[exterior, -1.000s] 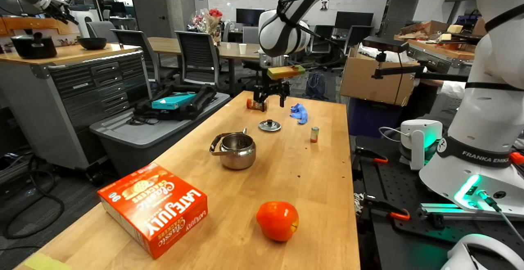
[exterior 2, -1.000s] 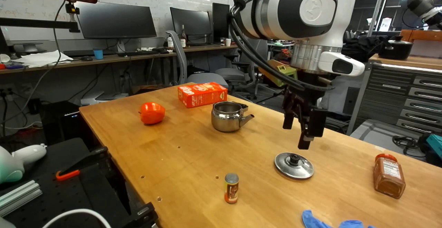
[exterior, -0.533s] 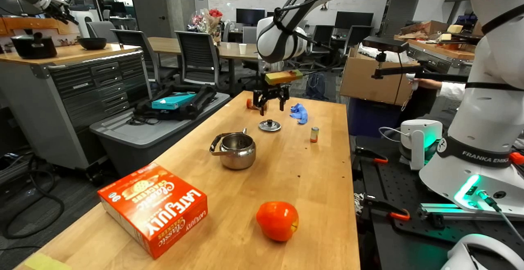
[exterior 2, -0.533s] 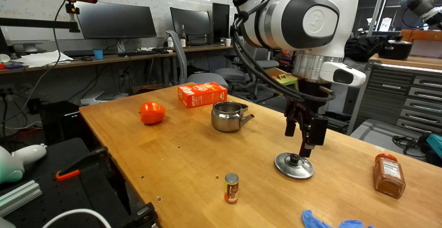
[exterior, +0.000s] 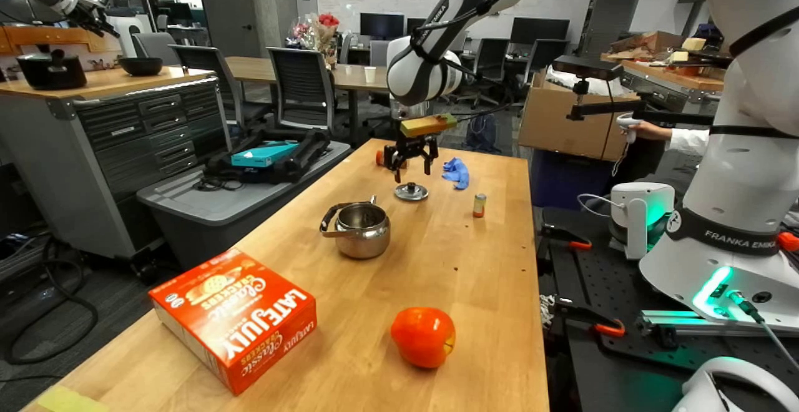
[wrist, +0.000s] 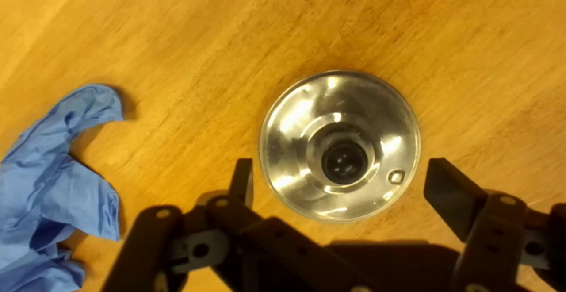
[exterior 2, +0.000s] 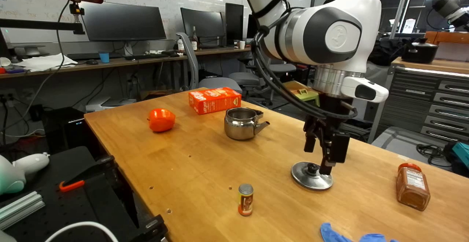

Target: Put the lid on the teapot

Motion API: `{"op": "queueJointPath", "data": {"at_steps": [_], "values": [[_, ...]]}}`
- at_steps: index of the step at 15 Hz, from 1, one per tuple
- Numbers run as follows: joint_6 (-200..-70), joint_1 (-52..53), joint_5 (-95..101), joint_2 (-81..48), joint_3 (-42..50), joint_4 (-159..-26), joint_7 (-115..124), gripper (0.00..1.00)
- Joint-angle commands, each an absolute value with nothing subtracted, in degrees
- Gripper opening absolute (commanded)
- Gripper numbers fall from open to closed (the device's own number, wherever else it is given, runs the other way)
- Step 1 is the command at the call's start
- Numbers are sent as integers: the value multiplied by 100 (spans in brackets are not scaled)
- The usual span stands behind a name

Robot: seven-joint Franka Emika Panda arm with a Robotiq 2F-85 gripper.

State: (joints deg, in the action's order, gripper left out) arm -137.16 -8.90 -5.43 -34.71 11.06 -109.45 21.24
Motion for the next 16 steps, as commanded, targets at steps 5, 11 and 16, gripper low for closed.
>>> {"op": "queueJointPath", "data": {"at_steps": [5,11,16], "values": [[-13321,-874,-592,-3904,1140,-10414,2150,100],[-13384,-885,-629,-3927,1123,-10380,2135,42],[-13407,-935,-690,-3798,1024,-10471,1960,6]]}}
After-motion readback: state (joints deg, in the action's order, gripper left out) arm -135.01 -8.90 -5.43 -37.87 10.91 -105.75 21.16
